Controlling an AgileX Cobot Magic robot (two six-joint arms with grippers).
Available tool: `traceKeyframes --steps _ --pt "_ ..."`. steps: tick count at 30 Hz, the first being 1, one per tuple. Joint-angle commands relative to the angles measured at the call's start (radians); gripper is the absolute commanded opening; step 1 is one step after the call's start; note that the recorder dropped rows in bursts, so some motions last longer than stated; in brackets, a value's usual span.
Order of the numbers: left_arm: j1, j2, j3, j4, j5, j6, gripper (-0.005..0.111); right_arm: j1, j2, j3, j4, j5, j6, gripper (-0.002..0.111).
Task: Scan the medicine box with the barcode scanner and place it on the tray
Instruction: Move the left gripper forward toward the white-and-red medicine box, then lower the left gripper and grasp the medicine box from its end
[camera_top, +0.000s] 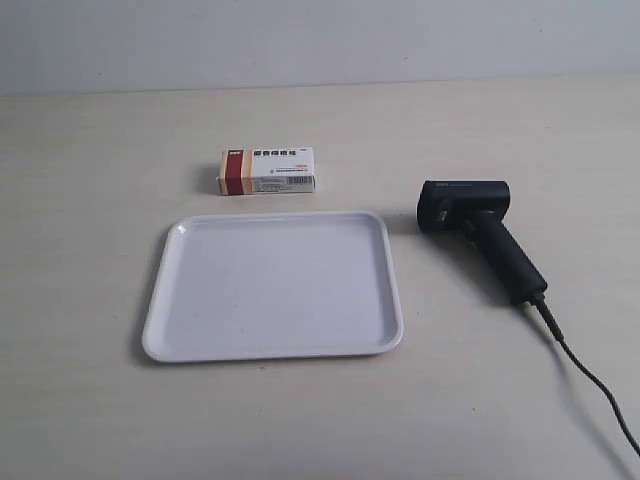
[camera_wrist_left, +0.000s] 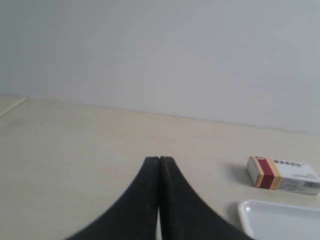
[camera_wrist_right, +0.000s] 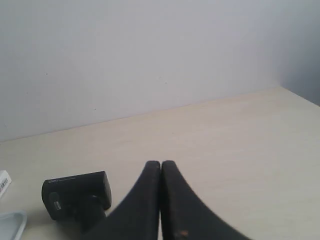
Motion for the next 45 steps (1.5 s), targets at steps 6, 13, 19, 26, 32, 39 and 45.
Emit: traceKeyframes --steps 6,13,19,26,32,39,45 --pt "0.0 -0.007 0.0 -0.006 -0.358 -0.232 0.001 -0.006 -0.006 0.004 -0.003 0.0 -0.006 0.0" --pt "0.006 0.156 -0.075 -0.267 -0.655 0.135 0.0 -0.006 -0.006 0.004 -0.003 -0.017 -0.006 0.0" --pt "0.008 0.618 -0.305 -0.275 -0.579 0.241 0.0 -0.006 -0.006 0.004 0.0 -0.305 0.008 0.0" --pt "0.008 1.233 -0.704 -0.119 -0.024 0.221 0.0 -0.006 -0.006 0.004 0.0 -0.361 0.047 0.0" --pt "-0.025 1.647 -1.058 -0.379 0.455 0.795 0.0 -0.006 -0.006 0.004 0.07 -0.426 0.047 0.0" --pt "-0.02 1.94 -1.231 -1.183 0.909 1.861 0.0 -0.006 -0.006 0.004 0.067 -0.431 -0.002 0.0" --pt "-0.023 2.039 -1.244 -1.499 0.819 2.026 0.006 -0.006 -0.006 0.004 0.067 -0.427 -0.041 0.0"
